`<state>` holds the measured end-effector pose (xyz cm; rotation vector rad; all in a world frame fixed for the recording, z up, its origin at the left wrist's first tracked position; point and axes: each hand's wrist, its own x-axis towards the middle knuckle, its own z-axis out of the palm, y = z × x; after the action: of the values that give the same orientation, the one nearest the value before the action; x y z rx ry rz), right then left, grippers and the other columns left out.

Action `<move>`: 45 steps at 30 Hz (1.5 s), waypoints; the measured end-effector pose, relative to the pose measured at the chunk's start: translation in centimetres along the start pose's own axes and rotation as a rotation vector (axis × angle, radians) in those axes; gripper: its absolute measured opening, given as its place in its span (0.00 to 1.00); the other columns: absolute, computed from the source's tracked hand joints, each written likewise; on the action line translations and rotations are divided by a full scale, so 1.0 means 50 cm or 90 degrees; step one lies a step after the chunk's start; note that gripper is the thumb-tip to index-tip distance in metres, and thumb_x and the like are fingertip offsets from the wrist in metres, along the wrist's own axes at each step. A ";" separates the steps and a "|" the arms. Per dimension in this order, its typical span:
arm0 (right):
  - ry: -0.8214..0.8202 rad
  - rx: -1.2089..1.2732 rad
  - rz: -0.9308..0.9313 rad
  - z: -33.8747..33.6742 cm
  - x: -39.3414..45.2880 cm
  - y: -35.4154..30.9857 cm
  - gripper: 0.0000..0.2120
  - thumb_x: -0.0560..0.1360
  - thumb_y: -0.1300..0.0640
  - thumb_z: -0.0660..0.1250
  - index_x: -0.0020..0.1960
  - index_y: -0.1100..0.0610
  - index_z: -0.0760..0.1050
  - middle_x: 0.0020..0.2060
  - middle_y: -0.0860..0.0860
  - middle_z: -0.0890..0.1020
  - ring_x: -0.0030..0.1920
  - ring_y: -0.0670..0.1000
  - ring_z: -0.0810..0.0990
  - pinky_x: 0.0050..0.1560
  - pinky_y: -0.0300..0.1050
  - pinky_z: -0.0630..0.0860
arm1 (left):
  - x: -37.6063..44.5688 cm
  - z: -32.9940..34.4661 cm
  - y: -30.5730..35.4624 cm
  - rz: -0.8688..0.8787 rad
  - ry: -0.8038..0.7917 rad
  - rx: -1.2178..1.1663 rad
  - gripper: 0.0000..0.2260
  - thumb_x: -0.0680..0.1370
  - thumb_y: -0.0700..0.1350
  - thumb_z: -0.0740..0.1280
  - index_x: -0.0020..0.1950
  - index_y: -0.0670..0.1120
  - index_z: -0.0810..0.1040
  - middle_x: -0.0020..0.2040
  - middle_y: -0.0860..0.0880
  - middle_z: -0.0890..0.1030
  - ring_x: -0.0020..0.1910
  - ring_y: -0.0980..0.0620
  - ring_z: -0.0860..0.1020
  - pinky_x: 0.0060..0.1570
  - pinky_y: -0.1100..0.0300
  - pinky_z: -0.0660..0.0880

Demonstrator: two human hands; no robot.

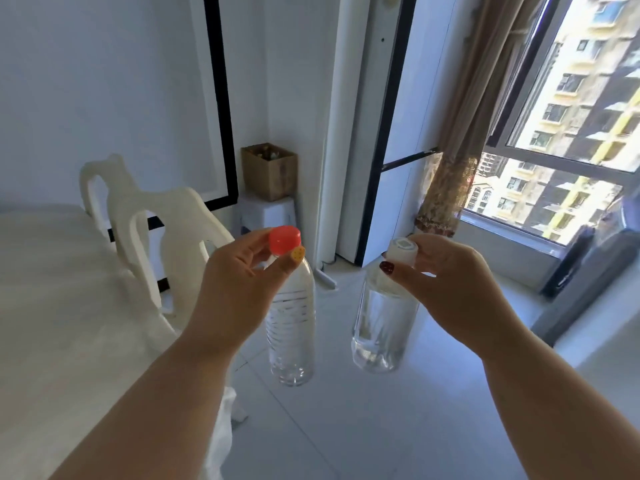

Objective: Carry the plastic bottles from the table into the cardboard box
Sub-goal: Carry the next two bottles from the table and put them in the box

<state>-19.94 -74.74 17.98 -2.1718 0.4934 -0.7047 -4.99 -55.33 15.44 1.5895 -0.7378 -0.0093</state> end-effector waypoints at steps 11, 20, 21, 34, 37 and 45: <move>0.005 -0.012 0.009 -0.047 0.328 0.202 0.09 0.71 0.51 0.76 0.50 0.49 0.83 0.44 0.42 0.86 0.50 0.42 0.84 0.57 0.45 0.80 | 0.295 0.227 -0.102 0.009 -0.018 -0.006 0.13 0.69 0.56 0.72 0.52 0.59 0.82 0.48 0.56 0.87 0.52 0.58 0.85 0.58 0.59 0.78; 0.001 -0.003 0.011 -0.006 0.759 0.328 0.09 0.70 0.51 0.76 0.50 0.51 0.83 0.44 0.43 0.87 0.49 0.42 0.84 0.57 0.47 0.80 | 0.707 0.355 -0.239 0.016 -0.051 0.020 0.17 0.68 0.57 0.72 0.54 0.54 0.83 0.48 0.57 0.87 0.52 0.59 0.84 0.54 0.64 0.78; -0.007 0.008 0.015 0.001 0.813 0.342 0.09 0.70 0.52 0.76 0.50 0.50 0.83 0.44 0.43 0.87 0.49 0.41 0.84 0.57 0.46 0.80 | 0.755 0.365 -0.257 0.013 -0.050 0.023 0.17 0.68 0.57 0.71 0.54 0.54 0.83 0.48 0.58 0.87 0.52 0.61 0.84 0.53 0.67 0.78; -0.164 0.008 -0.069 0.141 1.478 0.524 0.09 0.72 0.47 0.74 0.51 0.45 0.81 0.47 0.40 0.85 0.54 0.38 0.81 0.50 0.33 0.73 | 1.270 0.468 -0.504 -0.026 0.073 0.108 0.15 0.69 0.55 0.71 0.54 0.54 0.82 0.48 0.63 0.86 0.50 0.69 0.82 0.47 0.78 0.73; -0.214 0.012 -0.090 0.181 1.624 0.542 0.11 0.72 0.48 0.74 0.54 0.45 0.81 0.48 0.38 0.85 0.54 0.36 0.80 0.48 0.30 0.71 | 1.381 0.473 -0.549 -0.049 0.119 0.127 0.17 0.69 0.55 0.71 0.56 0.53 0.82 0.49 0.61 0.86 0.51 0.68 0.82 0.48 0.78 0.73; -0.257 0.040 -0.132 0.344 1.942 0.560 0.08 0.73 0.50 0.74 0.51 0.46 0.80 0.46 0.40 0.85 0.52 0.38 0.81 0.50 0.36 0.76 | 1.659 0.422 -0.675 -0.088 0.184 0.178 0.18 0.70 0.55 0.71 0.59 0.53 0.82 0.54 0.58 0.85 0.57 0.62 0.81 0.60 0.64 0.74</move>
<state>62.42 -135.74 18.24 -2.2473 0.0369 -0.3652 66.77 -112.91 15.33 1.8562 -0.4152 0.2265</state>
